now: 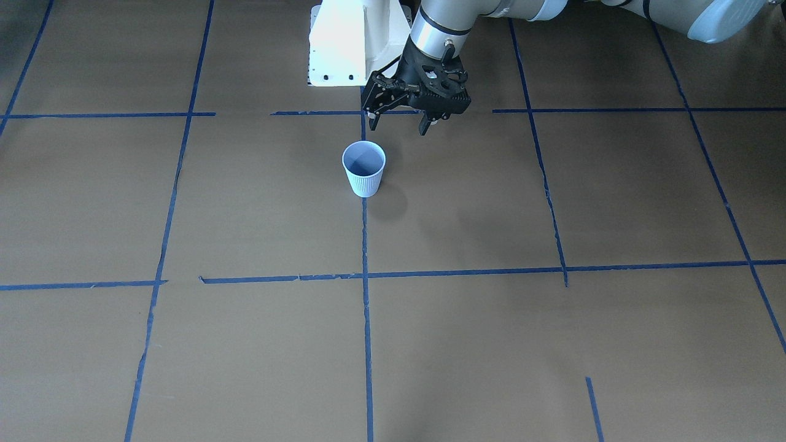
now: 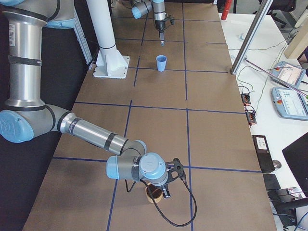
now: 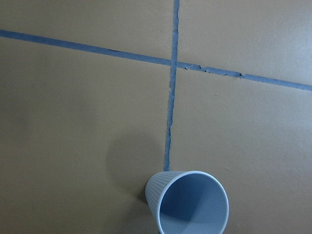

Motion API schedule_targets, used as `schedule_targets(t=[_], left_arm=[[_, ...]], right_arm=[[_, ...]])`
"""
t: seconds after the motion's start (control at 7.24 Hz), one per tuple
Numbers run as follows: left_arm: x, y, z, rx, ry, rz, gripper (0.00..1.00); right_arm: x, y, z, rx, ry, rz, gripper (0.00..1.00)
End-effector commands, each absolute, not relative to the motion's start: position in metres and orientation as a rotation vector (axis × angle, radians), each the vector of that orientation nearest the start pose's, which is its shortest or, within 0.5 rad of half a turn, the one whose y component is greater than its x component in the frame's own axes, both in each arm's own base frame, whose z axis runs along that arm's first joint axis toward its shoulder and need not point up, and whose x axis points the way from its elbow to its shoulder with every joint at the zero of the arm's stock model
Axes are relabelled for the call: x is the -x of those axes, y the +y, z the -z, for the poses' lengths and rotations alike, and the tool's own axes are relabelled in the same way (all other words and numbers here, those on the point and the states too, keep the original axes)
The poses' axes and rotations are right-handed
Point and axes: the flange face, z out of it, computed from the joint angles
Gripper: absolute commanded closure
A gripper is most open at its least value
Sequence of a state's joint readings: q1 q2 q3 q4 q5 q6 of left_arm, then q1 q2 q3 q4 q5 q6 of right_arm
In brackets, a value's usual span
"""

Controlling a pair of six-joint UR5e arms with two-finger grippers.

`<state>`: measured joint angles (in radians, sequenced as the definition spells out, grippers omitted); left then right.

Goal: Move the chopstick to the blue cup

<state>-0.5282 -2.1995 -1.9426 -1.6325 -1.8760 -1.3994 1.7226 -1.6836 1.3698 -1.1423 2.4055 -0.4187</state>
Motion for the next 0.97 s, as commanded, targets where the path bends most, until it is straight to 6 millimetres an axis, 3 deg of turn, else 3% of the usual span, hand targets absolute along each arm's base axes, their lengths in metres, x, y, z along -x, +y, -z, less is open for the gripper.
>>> schedule_targets(t=[0.0,0.14,0.28,0.55,0.83], left_arm=[[-0.46,-0.388,-0.138,-0.1,1.082,0.16,0.01],[-0.46,-0.387,-0.137,-0.099,1.084,0.159,0.01],[-0.46,-0.387,-0.137,-0.1,1.085,0.158,0.01],[-0.46,-0.387,-0.136,-0.1,1.087,0.159,0.01],[-0.459,-0.386,-0.136,-0.102,1.088,0.157,0.01]], right_arm=[[-0.123,-0.419,-0.758,-0.351,-0.785,0.305,0.6],[-0.123,-0.416,-0.762,-0.394,-0.771,0.327,0.84],[-0.123,-0.411,-0.765,-0.419,-0.765,0.333,1.0],[-0.154,-0.408,-0.746,-0.495,-0.768,0.287,1.0],[-0.212,-0.391,-0.703,-0.628,-0.745,0.192,1.0]])
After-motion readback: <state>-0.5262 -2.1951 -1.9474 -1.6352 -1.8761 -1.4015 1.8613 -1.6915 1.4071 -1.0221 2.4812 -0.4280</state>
